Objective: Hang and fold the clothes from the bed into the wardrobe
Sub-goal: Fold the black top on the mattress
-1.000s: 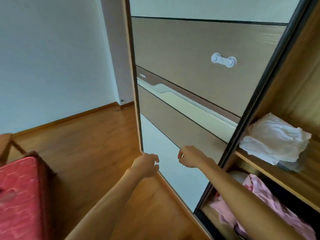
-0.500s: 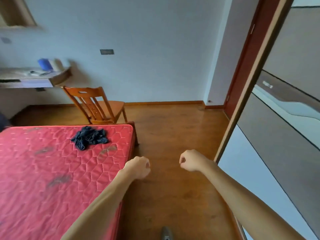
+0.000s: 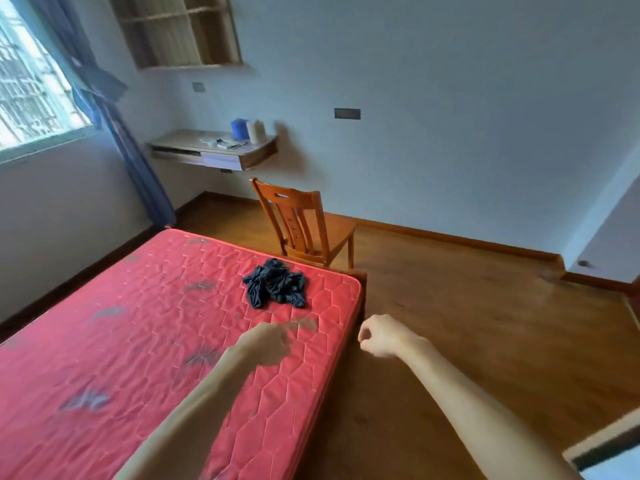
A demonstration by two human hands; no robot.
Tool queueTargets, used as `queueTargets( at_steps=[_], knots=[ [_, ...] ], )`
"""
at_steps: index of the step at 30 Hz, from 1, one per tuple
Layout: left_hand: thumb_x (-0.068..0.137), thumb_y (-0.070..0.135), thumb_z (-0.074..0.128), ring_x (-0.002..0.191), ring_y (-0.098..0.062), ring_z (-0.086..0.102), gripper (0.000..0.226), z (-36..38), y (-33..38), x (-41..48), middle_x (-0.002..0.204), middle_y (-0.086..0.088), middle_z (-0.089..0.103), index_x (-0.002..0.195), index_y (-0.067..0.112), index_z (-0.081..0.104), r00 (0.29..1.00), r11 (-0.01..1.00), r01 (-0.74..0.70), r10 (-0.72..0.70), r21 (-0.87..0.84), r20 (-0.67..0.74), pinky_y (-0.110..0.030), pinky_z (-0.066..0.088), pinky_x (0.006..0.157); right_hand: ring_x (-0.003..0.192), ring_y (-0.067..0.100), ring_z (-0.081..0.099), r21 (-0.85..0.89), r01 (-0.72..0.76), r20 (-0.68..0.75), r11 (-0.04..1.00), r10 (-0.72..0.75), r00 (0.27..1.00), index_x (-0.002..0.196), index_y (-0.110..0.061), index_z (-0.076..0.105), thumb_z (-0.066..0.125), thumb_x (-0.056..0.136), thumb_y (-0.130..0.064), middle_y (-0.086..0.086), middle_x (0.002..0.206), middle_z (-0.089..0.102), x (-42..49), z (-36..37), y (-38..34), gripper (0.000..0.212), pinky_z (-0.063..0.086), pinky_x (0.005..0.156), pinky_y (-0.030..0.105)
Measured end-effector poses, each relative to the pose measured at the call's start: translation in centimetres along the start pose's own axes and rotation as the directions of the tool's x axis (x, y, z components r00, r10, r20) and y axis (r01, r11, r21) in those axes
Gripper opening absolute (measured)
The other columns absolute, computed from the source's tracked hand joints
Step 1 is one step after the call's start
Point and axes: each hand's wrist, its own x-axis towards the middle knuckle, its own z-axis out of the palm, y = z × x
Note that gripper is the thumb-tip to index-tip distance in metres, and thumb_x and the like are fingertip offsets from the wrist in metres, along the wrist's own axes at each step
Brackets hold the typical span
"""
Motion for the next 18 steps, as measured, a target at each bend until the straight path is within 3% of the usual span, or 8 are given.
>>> queueTargets(
  at_steps=[5, 9, 12, 14, 18],
  knots=[
    [0.092, 0.024, 0.053, 0.105, -0.024, 0.067, 0.029, -2.8, -2.1, 5.6, 0.103, -0.003, 0.07, 0.112, 0.015, 0.072, 0.999, 0.999, 0.052, -0.051, 0.002, -0.012, -0.032, 0.052, 0.083, 0.104, 0.018, 0.065, -0.029, 0.087, 0.015, 0.996, -0.086, 0.996, 0.11, -0.023, 0.072, 0.056, 0.09, -0.02, 0.0, 0.118, 0.069, 7.5, -2.7, -1.6, 0.026, 0.055, 0.092, 0.034],
    [0.094, 0.025, 0.056, 0.1, -0.018, 0.066, 0.026, -5.2, -3.7, 11.0, 0.114, 0.0, 0.071, 0.114, 0.021, 0.072, 0.998, 0.997, 0.05, -0.051, -0.051, -0.028, -0.031, 0.054, 0.087, 0.103, 0.018, 0.067, -0.056, 0.125, 0.013, 0.991, -0.125, 0.992, 0.113, -0.024, 0.072, 0.057, 0.09, -0.02, 0.0, 0.119, 0.069, 13.8, -4.9, -3.2, 0.027, 0.057, 0.088, 0.033],
    [0.084, 0.028, 0.053, 0.085, -0.019, 0.063, 0.021, -7.0, -5.5, 16.1, 0.091, 0.001, 0.069, 0.091, 0.027, 0.073, 0.998, 0.995, 0.047, -0.051, -0.092, -0.04, -0.03, 0.05, 0.072, 0.103, 0.017, 0.067, -0.102, 0.159, 0.017, 0.982, -0.158, 0.987, 0.114, -0.025, 0.071, 0.057, 0.091, -0.022, -0.001, 0.119, 0.069, 18.9, -6.7, -4.6, 0.027, 0.058, 0.087, 0.033],
    [0.074, 0.03, 0.047, 0.071, -0.02, 0.054, 0.016, -8.3, -7.2, 20.1, 0.075, 0.0, 0.058, 0.072, 0.025, 0.062, 0.997, 0.997, 0.034, -0.038, -0.076, -0.06, -0.034, 0.045, 0.062, 0.105, 0.018, 0.066, -0.13, 0.167, 0.005, 0.977, -0.168, 0.986, 0.115, -0.025, 0.07, 0.057, 0.092, -0.024, -0.001, 0.119, 0.068, 22.6, -8.1, -5.7, 0.026, 0.058, 0.087, 0.033],
    [0.077, 0.027, 0.048, 0.068, -0.018, 0.049, 0.01, -11.8, -10.3, 27.0, 0.076, -0.002, 0.059, 0.073, 0.027, 0.058, 0.996, 0.993, 0.027, -0.037, -0.119, -0.077, -0.037, 0.048, 0.066, 0.102, 0.017, 0.066, -0.152, 0.165, 0.044, 0.975, -0.16, 0.986, 0.117, -0.023, 0.069, 0.056, 0.093, -0.021, 0.0, 0.118, 0.068, 29.6, -10.8, -8.5, 0.027, 0.058, 0.08, 0.029]
  ],
)
